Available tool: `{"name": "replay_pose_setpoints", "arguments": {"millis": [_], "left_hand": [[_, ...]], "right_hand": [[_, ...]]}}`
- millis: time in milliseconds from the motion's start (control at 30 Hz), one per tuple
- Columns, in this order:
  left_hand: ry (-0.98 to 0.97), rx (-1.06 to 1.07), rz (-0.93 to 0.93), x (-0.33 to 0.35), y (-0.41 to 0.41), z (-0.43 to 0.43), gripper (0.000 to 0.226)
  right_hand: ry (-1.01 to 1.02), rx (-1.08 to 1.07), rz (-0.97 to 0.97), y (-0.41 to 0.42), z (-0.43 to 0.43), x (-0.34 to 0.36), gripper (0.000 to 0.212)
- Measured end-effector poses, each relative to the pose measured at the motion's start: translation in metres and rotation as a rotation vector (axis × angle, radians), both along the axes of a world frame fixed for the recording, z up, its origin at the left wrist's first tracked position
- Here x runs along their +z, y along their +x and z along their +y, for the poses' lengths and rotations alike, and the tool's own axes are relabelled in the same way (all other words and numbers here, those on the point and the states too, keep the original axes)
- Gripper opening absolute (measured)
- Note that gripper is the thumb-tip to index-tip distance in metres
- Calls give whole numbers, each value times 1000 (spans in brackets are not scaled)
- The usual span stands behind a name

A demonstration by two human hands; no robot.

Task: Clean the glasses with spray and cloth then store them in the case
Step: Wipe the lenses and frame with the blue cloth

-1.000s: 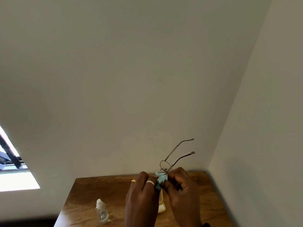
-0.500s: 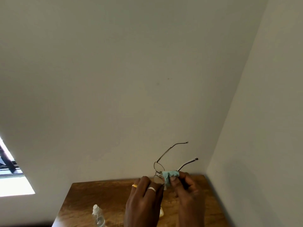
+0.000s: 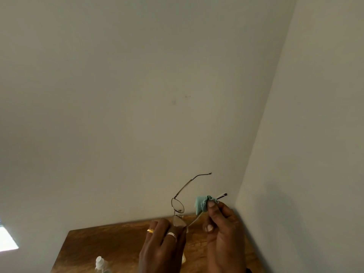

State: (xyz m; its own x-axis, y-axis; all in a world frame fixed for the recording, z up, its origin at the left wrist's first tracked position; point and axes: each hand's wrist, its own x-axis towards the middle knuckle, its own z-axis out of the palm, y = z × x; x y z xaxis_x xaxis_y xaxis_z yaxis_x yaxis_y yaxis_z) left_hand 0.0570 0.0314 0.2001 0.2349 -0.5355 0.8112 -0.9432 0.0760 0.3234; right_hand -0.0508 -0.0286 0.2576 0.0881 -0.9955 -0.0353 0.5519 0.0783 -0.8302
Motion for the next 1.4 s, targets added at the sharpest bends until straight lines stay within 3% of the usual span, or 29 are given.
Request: {"name": "replay_pose_setpoints", "arguments": {"millis": [33,167,300,333,433,500,600,667,800,967,1033,1133,1200,1267,1400], "left_hand": [[1,7,1,-1,0,0,26],[-22,2,-23,-1,-1,0,27],[1,-12,-1,0,-2,1,24],[15,-19,11,-1,-3,1,23],[35,-59,9,-5,-3,1,16],[31,-93,-4,-6,-3,1,11],[3,-108,-43,-5,-4,0,10],[-6,-100,-52,-4,-5,0,12],[-30,-56,-22,-2,-4,1,23],[-32,-1,-9,0,9,8,27],[-4,16,-1,0,15,10,25],[75,19,4,5,20,11,12],[156,16,45,11,18,11,15],[233,-2,63,16,17,10,19],[314,-53,37,23,12,9,26]], "right_hand": [[29,17,-50,-2,-2,0,65],[157,122,-204,-10,-9,0,19],[253,194,-331,-14,-15,1,11],[278,213,-363,-15,-16,1,17],[312,268,-487,-19,-21,-3,67],[314,287,-546,-24,-25,-4,84],[306,274,-575,-28,-29,-6,93],[294,233,-547,-29,-27,-6,83],[231,64,-298,-27,-21,-1,12],[84,-170,-201,-46,-37,2,10],[-122,-348,39,-58,-41,3,7],[-563,-504,590,-68,-33,7,13],[-940,-477,907,-66,-23,10,17],[-1247,-387,1090,-54,-17,12,23],[-1464,-234,1357,-27,-12,12,25]]}}
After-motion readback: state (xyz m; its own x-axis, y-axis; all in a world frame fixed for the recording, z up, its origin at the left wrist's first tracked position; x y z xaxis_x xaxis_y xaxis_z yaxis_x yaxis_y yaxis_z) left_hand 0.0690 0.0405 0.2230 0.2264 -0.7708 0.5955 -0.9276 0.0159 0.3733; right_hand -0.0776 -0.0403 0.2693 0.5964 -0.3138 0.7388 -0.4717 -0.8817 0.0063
